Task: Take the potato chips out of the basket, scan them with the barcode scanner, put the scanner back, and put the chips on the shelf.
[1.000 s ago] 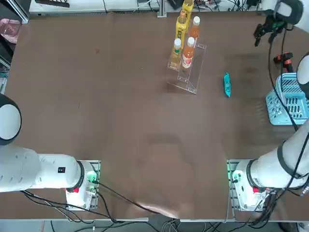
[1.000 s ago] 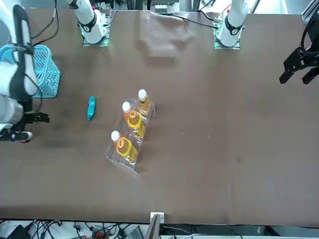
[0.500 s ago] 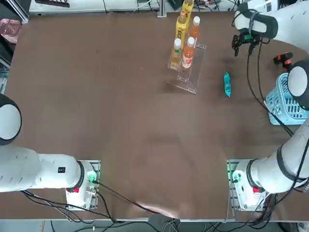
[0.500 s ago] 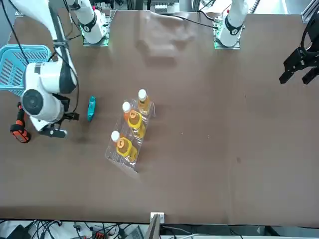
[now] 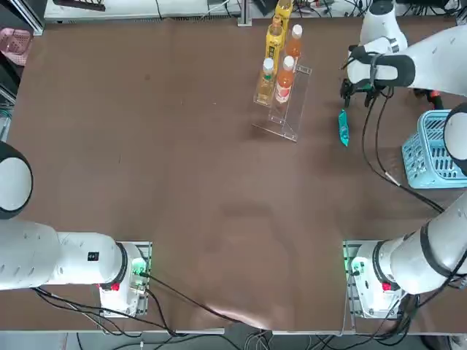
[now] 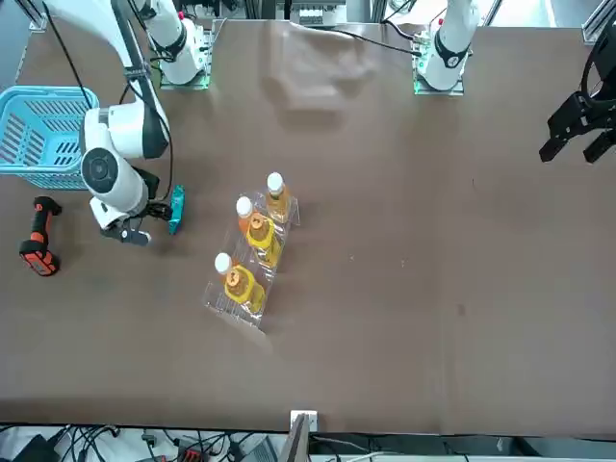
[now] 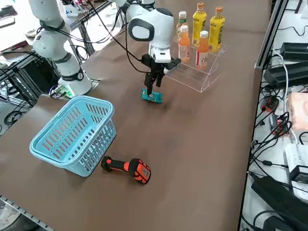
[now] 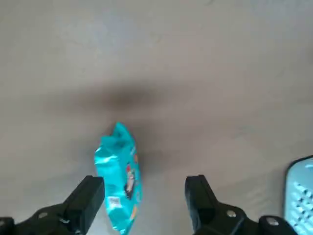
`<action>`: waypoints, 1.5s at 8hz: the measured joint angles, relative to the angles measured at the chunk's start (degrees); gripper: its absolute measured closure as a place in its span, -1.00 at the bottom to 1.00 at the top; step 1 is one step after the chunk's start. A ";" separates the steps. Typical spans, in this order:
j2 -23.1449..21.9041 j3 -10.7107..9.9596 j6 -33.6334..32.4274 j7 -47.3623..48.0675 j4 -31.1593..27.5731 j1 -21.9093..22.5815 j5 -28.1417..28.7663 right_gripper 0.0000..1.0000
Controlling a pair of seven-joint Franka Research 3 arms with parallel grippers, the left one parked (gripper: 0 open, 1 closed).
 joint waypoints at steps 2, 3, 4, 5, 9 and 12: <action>-0.10 0.05 1.17 2.71 -1.18 3.14 -0.86 -1.00; 0.22 0.04 2.00 3.13 -1.62 3.70 -1.70 -1.00; 0.64 -0.03 2.78 3.15 -2.16 3.70 -1.92 -1.00; 1.01 -0.17 3.63 3.15 -2.72 3.63 -1.99 -1.00; 1.80 -0.32 6.91 3.15 -5.21 3.57 -2.12 -1.00; 3.27 -0.32 7.12 3.15 -5.40 3.57 -2.12 -1.00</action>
